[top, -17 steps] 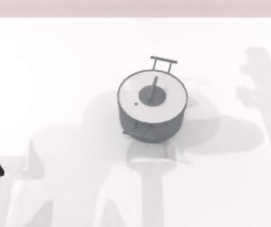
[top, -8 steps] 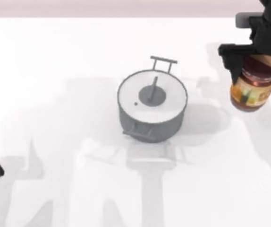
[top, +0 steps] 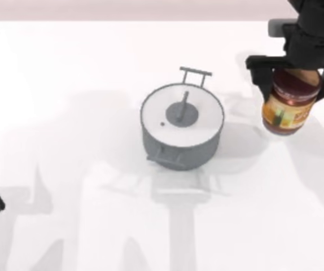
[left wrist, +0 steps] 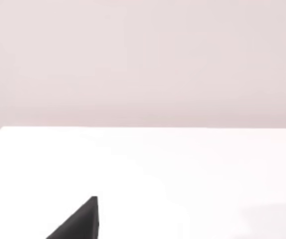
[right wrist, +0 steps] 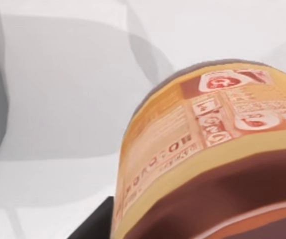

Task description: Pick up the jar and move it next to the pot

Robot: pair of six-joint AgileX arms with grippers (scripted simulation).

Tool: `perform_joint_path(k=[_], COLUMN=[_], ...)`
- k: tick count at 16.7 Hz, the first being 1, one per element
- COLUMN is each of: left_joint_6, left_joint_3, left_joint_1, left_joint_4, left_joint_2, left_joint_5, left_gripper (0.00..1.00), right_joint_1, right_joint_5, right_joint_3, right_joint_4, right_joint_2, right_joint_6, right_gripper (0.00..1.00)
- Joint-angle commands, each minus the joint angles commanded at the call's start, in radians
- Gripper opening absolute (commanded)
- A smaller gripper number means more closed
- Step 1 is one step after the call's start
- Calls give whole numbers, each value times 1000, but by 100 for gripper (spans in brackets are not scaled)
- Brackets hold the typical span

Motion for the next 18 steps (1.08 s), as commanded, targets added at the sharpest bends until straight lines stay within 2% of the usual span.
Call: perform_joint_path(k=[7, 11, 18], left_joint_6=[0, 0, 0], left_joint_3=[0, 0, 0], left_joint_1=[0, 0, 0], left_joint_4=[0, 0, 0], left_joint_2=[0, 0, 0], left_joint_5=[0, 0, 0], left_gripper=[100, 100, 100], right_joint_1=[5, 6, 6], right_joint_5=[1, 2, 2], right_joint_3=[-159, -167, -167], right_joint_4=[180, 187, 187], right_joint_2=[16, 18, 18], right_joint_6=[3, 3, 3], right_gripper=[0, 0, 53])
